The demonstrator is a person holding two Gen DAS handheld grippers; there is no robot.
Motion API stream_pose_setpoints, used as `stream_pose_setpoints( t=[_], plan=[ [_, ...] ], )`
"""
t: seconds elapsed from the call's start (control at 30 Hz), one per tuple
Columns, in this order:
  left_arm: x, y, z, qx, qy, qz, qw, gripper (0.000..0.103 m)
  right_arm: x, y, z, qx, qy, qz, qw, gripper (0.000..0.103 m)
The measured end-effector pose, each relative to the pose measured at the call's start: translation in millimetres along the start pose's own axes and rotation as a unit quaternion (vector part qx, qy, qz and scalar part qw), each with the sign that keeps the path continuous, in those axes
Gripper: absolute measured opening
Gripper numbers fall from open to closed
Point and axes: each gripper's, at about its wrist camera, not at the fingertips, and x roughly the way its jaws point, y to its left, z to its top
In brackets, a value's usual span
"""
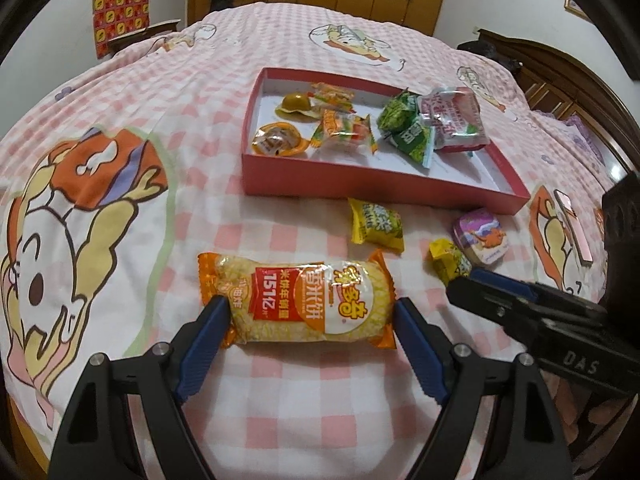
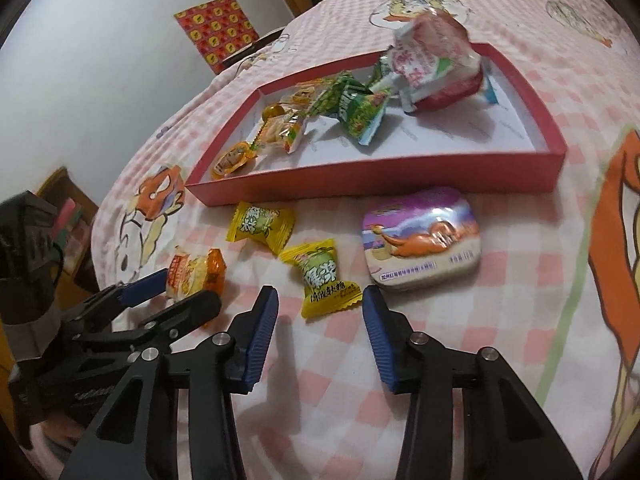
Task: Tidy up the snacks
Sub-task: 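Move the left tool around the yellow rice cracker bag while the right tool approaches a yellow candy, then close the right tool on a yellow candy while the left tool grasps the rice cracker bag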
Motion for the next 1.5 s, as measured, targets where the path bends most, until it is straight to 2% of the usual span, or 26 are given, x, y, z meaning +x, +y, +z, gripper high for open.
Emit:
stream_pose_setpoints(
  t=[0.33,0.83,1.03,1.17,1.33,1.47,1.5],
  plan=[
    [-1,1,5,-0.003,0.0,0.005,1.0,0.086,4,8,0,-0.037,-0.018,-0.015,0.999,0.044],
    [-3,15,8,0.009,-0.018,-0.029,0.9994,0.086,16,19,2,-0.056,-0.028,-0.055,0.997,0.052],
    [-1,18,11,0.021,-0.012,-0.047,0.9986,0.086,15,21,3,-0.05,-0.034,-0.062,0.996,0.052],
    [3,20,11,0.021,-0.013,-0.053,0.9983,0.086,15,19,4,-0.044,-0.035,-0.068,0.996,0.047],
    [3,20,9,0.019,-0.017,-0.048,0.9985,0.086,17,21,2,-0.052,-0.039,-0.088,0.994,0.036],
    [0,20,7,0.016,-0.02,-0.04,0.9989,0.086,15,17,1,-0.044,-0.045,-0.083,0.995,0.028],
    [-1,20,7,0.014,-0.02,-0.038,0.999,0.086,14,15,1,-0.042,-0.047,-0.081,0.995,0.02]
  ],
)
